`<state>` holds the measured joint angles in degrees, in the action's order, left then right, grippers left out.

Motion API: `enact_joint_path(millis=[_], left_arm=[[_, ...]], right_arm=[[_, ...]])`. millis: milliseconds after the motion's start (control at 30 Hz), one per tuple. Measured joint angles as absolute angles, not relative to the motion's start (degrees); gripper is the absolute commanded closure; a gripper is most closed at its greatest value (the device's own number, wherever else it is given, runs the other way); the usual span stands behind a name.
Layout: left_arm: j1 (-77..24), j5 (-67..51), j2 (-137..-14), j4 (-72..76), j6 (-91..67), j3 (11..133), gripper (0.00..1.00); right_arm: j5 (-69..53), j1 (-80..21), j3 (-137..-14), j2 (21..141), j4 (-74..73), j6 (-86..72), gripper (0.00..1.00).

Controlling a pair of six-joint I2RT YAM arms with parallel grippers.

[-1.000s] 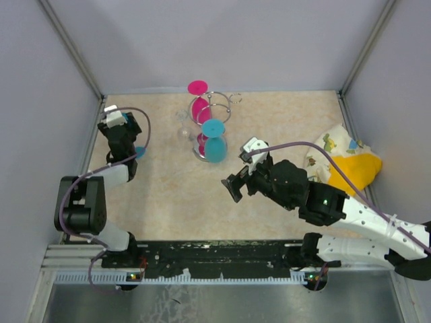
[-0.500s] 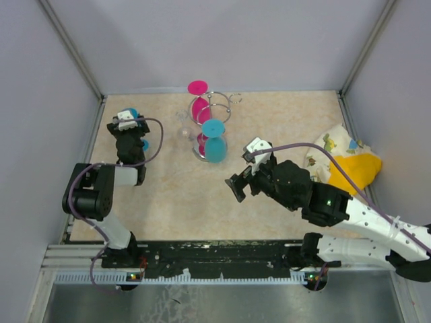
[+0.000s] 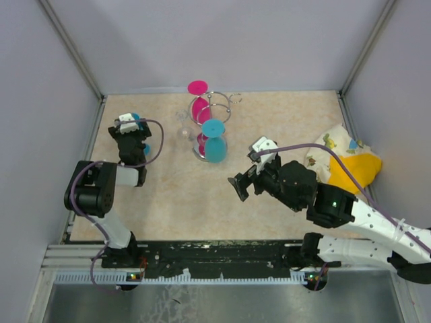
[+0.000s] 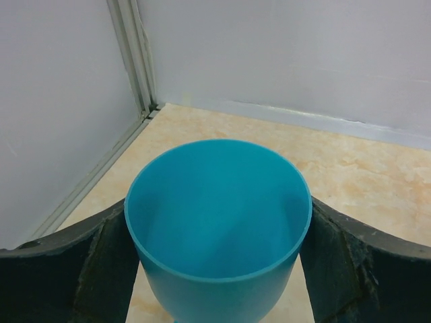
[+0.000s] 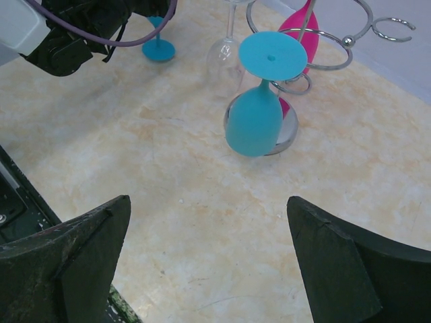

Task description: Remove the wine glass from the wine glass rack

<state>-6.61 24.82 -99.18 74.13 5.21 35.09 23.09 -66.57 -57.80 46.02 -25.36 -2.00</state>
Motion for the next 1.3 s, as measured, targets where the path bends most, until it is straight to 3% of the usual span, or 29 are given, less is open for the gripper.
enact_joint_path(millis=[300, 400, 667, 1133, 1267, 1300], left_arm=[[-6.61, 25.23, -100.51, 72.60, 3.33, 35.16, 0.10], [-6.61, 25.26, -100.57, 72.86, 3.20, 35.16, 0.00], [-7.07, 26.63, -99.18, 74.59, 2.37, 31.20, 0.00], [-10.63, 31.24, -81.10, 65.25, 0.05, 27.70, 0.00], [-11.92, 32.56, -74.41, 60.16, 0.10, 26.85, 0.00], [-12.05, 32.56, -72.40, 59.55, 0.12, 26.50, 0.00]], right_arm=[[23.16, -66.57, -57.80, 45.39, -25.43, -2.11, 0.01], [23.35, -66.57, -57.80, 44.58, -25.58, -2.17, 0.01], [23.53, -66.57, -57.74, 43.83, -25.85, -2.74, 0.01], [27.09, -66.39, -57.78, 45.82, -25.85, -4.71, 0.01], [29.23, -62.35, -58.22, 46.28, -25.87, -8.10, 0.01], [28.45, -59.94, -58.67, 46.63, -25.85, -9.37, 0.10]])
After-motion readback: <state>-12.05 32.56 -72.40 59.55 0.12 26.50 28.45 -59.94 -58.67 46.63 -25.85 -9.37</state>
